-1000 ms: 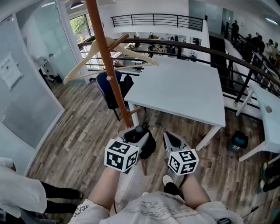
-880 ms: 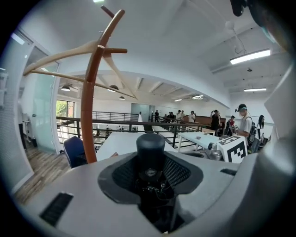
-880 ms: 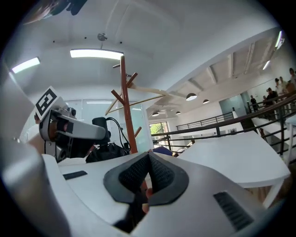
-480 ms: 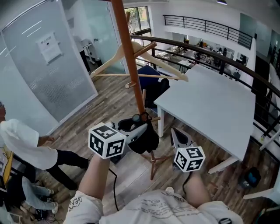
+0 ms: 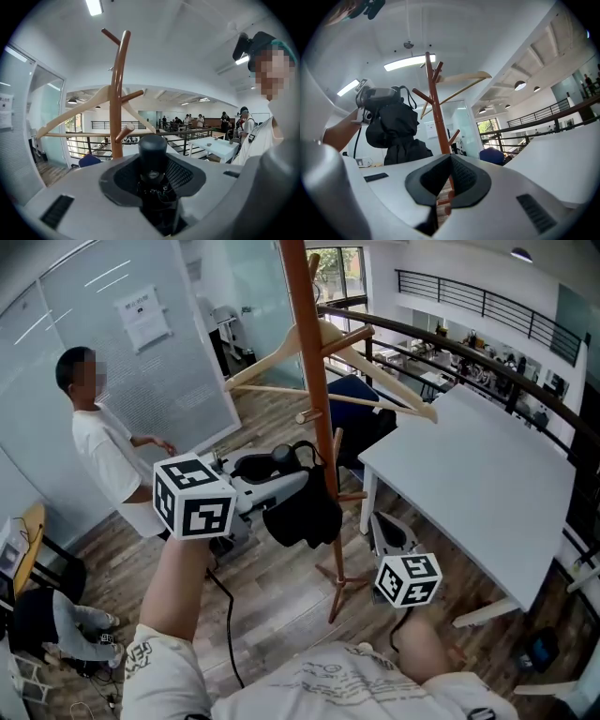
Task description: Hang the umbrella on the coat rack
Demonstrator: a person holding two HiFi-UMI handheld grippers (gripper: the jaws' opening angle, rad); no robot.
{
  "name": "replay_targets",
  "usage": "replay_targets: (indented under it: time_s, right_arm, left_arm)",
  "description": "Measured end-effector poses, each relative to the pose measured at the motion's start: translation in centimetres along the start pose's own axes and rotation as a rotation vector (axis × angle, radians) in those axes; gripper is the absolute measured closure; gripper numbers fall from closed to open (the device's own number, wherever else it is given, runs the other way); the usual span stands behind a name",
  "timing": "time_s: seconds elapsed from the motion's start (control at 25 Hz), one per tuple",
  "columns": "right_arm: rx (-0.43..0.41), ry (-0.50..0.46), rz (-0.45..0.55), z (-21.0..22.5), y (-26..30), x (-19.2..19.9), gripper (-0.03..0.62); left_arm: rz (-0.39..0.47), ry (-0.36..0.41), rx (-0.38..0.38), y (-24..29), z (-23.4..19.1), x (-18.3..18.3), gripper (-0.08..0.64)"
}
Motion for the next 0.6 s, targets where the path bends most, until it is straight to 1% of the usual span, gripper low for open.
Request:
replay_targets:
  time_s: [0.16,0.28,0.4,0.6]
  right_arm:
    - [0.002,-0.002,-0.006,0.6,-2.0,1.8,0.594]
    - [0.01,-0.004,-0.007,1.8,-3.2,2.5,0.594]
    - [0.023,-0.005,-0.01,2.0,-3.3,3.0,0.594]
    - [0.052,-0.003,-0.006,2.4,-4.0,3.8,0.594]
  left_arm:
    - [0.017,0.004,0.008,-0.9,1.3,-0.4,0.402]
    - [0.022,0.01,0.002,-0.5,1.5,-1.0,0.402]
    - [0.012,0.037,-0.005,-0.5,1.0,-1.1,0.402]
    - [0.006,0.089,0.024,-0.3,1.3,-1.1,0.402]
Point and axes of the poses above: the fingertips, and each gripper's own axes: y forward along the fingers, z to its right, x out of its underside, the point moved 5 cm from there along -y, backward along the fingers, and after that the axes turned 11 degrees about -z, right-handed, at the moved point
